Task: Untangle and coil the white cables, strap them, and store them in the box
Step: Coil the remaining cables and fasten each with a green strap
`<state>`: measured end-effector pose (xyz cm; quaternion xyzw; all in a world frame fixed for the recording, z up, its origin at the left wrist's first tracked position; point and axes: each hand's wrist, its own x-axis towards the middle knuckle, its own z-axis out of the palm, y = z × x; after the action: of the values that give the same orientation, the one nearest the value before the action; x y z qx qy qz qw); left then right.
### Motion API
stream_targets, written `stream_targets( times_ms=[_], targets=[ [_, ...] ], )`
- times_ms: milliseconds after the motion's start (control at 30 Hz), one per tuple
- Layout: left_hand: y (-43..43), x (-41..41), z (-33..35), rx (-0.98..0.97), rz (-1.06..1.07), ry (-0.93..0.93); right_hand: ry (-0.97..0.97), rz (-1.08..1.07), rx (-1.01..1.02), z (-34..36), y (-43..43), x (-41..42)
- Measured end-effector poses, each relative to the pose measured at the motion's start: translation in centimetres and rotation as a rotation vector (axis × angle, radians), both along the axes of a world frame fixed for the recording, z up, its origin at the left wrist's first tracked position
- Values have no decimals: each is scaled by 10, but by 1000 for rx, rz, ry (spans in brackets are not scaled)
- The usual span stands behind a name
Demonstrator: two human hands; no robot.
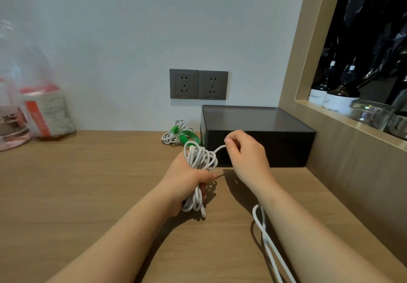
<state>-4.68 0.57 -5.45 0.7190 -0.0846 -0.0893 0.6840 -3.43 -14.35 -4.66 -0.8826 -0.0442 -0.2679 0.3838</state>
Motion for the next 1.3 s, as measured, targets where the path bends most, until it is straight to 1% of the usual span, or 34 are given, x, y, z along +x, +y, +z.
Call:
stream_targets(
  times_ms=[100, 267, 500, 633, 667, 733, 767, 800, 833, 900, 933, 1033, 1067, 1100, 1133, 1200, 1267, 1300],
  targets=[
    [0, 1, -2, -30, 44, 54, 166, 11, -100, -2, -9, -2],
    [-4, 0, -5, -21, 88, 54, 340, 25, -178, 7, -25, -24],
    [-4, -9, -10, 52, 136, 28, 454, 2, -257, 13, -39, -62],
    [-8, -27, -10, 68, 157, 2, 552, -81, -328, 14, -44, -91],
    [-9, -31, -10, 77, 169, -7, 606, -105, -368, 12, -44, -101],
    [-11, -38, -12, 84, 184, -16, 723, -149, -527, 6, -40, -121],
    [-12, -41, -12, 85, 187, -18, 749, -175, -606, 2, -36, -129],
    [-13, -43, -12, 85, 189, -19, 731, -205, -652, -3, -33, -135],
    [-13, -45, -13, 87, 191, -17, 668, -232, -652, -9, -30, -139],
    [-14, -48, -13, 96, 185, -11, 513, -270, -595, -15, -28, -144],
    [-14, -49, -14, 101, 184, -7, 474, -284, -592, -16, -29, -144],
    [-13, -53, -13, 99, 178, -2, 448, -319, -645, -17, -33, -138],
    [-14, -54, -13, 99, 172, -2, 452, -333, -593, -17, -35, -133],
    [-14, -55, -13, 99, 163, -2, 466, -345, -490, -16, -38, -127],
    [-14, -55, -13, 96, 152, -7, 489, -355, -347, -15, -41, -121],
    [-15, -56, -11, 82, 130, -2, 516, -339, 56, -7, -47, -109],
    [-15, -54, -11, 77, 106, 10, 453, -279, 508, 7, -50, -101],
    [-15, -53, -11, 72, 100, 13, 410, -239, 680, 16, -50, -98]
  ],
)
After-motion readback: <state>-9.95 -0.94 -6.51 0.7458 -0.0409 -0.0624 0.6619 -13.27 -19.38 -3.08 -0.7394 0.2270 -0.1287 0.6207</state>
